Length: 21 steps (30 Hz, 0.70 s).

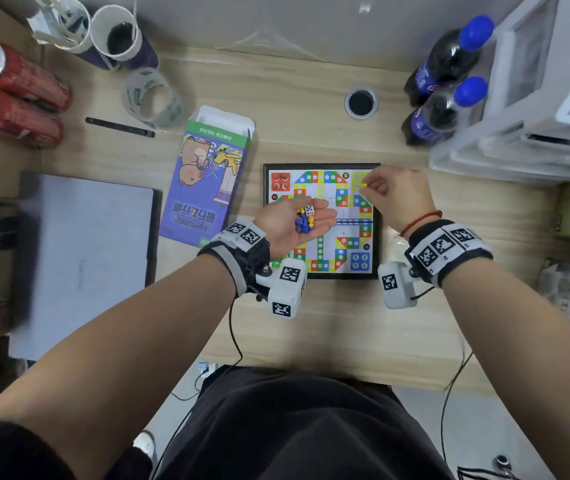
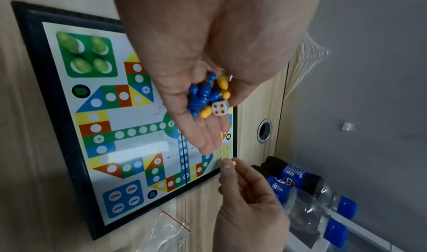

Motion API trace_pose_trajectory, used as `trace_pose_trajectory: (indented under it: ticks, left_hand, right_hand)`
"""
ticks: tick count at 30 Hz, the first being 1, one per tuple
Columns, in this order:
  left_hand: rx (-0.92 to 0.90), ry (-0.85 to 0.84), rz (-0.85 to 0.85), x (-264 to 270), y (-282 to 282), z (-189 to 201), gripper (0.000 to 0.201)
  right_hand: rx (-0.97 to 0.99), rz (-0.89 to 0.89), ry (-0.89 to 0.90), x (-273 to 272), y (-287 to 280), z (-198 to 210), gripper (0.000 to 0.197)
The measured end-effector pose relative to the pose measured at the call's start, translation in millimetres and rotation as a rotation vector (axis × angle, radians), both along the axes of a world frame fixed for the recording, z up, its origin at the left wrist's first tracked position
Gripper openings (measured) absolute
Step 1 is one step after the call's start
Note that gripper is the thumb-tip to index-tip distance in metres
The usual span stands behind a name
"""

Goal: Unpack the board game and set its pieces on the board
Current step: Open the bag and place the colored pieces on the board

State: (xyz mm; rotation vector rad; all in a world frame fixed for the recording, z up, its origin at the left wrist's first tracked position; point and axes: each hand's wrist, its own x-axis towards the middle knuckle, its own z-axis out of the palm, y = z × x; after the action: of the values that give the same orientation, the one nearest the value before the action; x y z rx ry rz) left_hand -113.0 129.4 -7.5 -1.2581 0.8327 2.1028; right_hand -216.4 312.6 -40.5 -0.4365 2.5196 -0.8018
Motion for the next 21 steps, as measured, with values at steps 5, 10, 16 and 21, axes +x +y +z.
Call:
trace_pose_trajectory:
  ticks: [5, 10, 16, 21]
  left_hand:
    - [-0.019, -0.032, 0.008, -4, 8, -5, 0.023]
    - [-0.010, -0.048, 0.013, -10, 12, -4, 0.030]
    - [0.008, -0.046, 0.011, -14, 13, -3, 0.053]
    - [0.033, -0.022, 0.012, -18, 20, -7, 0.069]
  right_hand:
    - [0.013, 0.063, -0.009, -3, -5, -8, 0.012]
    - [0.049, 0.109, -0.015, -6, -6, -14, 0.013]
    - [-0.045, 0.142, 0.096, -12, -4, 3, 0.018]
    - [-0.138, 0.388, 0.023, 1, -34, 23, 0.020]
